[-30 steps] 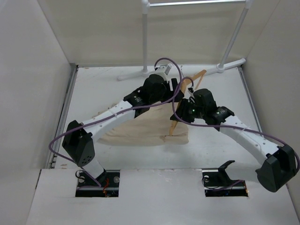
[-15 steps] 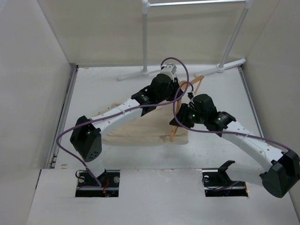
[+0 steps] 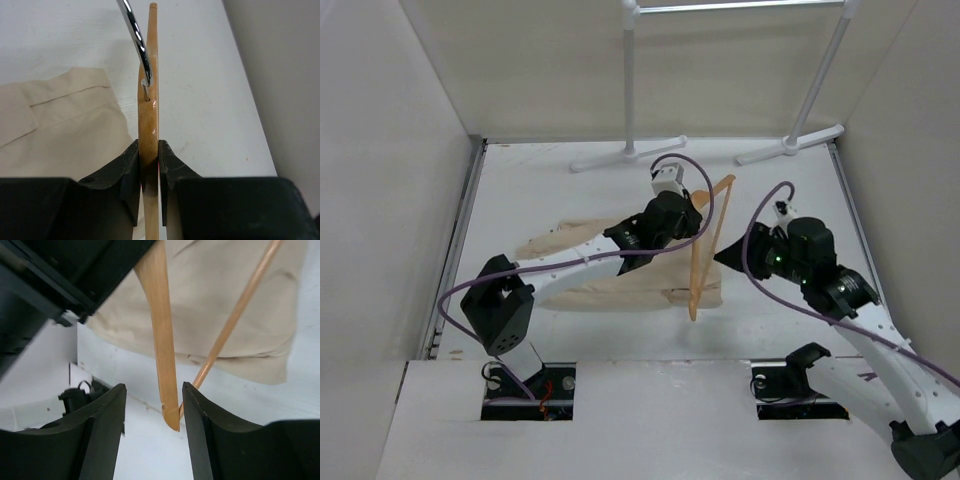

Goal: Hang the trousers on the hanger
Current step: Place the trousers on the hanger, then place the hanger at the clothesline.

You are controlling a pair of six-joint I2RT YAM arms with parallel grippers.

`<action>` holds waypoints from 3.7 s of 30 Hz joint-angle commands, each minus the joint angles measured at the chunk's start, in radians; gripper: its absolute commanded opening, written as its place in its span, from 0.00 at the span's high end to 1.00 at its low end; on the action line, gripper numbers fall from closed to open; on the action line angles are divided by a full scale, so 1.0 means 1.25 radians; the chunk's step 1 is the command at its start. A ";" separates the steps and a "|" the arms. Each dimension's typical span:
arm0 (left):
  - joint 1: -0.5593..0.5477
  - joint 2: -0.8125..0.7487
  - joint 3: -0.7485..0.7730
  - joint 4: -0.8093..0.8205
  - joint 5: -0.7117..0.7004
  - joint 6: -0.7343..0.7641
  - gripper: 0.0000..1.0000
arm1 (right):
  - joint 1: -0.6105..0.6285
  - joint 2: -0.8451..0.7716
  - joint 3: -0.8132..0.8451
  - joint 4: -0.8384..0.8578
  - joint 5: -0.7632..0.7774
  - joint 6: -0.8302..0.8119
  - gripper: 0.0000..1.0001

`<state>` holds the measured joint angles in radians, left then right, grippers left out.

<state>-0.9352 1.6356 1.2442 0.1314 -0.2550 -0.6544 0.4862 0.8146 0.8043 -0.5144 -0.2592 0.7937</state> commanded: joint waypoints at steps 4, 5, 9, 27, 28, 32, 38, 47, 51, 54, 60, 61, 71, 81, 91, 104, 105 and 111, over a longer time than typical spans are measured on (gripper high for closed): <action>-0.027 -0.059 -0.109 0.185 -0.163 -0.172 0.96 | -0.129 -0.038 0.002 -0.020 0.009 -0.004 0.80; -0.037 -0.052 -0.126 0.209 -0.190 -0.197 0.96 | -0.134 -0.015 0.004 -0.006 0.006 -0.007 0.86; -0.049 0.004 -0.164 0.275 -0.237 -0.298 0.96 | -0.120 0.076 0.014 0.059 0.034 -0.019 0.86; -0.095 0.149 -0.234 0.355 -0.303 -0.409 0.94 | -0.123 0.496 -0.037 0.343 0.084 -0.061 0.48; -0.098 0.153 -0.234 0.356 -0.303 -0.409 0.94 | -0.123 0.510 -0.036 0.346 0.103 -0.059 0.48; -0.102 0.162 -0.239 0.351 -0.302 -0.412 0.94 | -0.122 0.555 -0.032 0.370 0.142 -0.066 0.44; -0.097 0.159 -0.253 0.349 -0.295 -0.415 0.93 | -0.106 0.601 -0.063 0.420 0.093 -0.042 0.41; -0.071 0.119 -0.299 0.337 -0.278 -0.410 0.93 | -0.158 0.493 -0.096 0.498 -0.006 0.035 0.88; -0.042 0.066 -0.350 0.322 -0.278 -0.403 0.93 | -0.191 0.423 -0.078 0.442 0.007 0.036 0.88; -0.010 0.020 -0.398 0.319 -0.278 -0.383 0.93 | -0.220 0.391 -0.074 0.423 0.006 0.038 0.88; 0.038 -0.079 -0.469 0.286 -0.267 -0.315 0.93 | -0.275 0.368 -0.081 0.394 0.006 0.034 0.88; 0.048 -0.098 -0.483 0.279 -0.268 -0.305 0.93 | -0.282 0.368 -0.086 0.393 0.006 0.035 0.88; 0.103 -0.278 -0.523 0.166 -0.250 -0.207 0.93 | -0.318 0.406 -0.110 0.398 0.022 0.039 0.86; 0.011 -0.246 -0.388 0.120 -0.281 -0.095 0.95 | -0.310 0.427 -0.112 0.392 0.045 0.039 0.79; -0.016 -0.260 0.006 -0.188 -0.298 0.125 0.98 | -0.273 0.210 -0.015 0.203 0.066 -0.020 0.29; -0.019 -0.116 0.531 -0.508 -0.148 0.193 0.97 | 0.029 -0.011 0.258 0.120 0.054 -0.007 0.28; -0.022 -0.102 0.551 -0.515 -0.142 0.192 0.97 | 0.060 0.000 0.272 0.143 0.058 -0.007 0.28; -0.039 -0.052 0.624 -0.558 -0.130 0.189 0.97 | 0.170 0.093 0.301 0.196 0.100 -0.025 0.28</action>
<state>-0.9737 1.5810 1.9461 -0.5797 -0.4313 -0.4271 0.6701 0.8825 1.1595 -0.3187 -0.1810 0.7780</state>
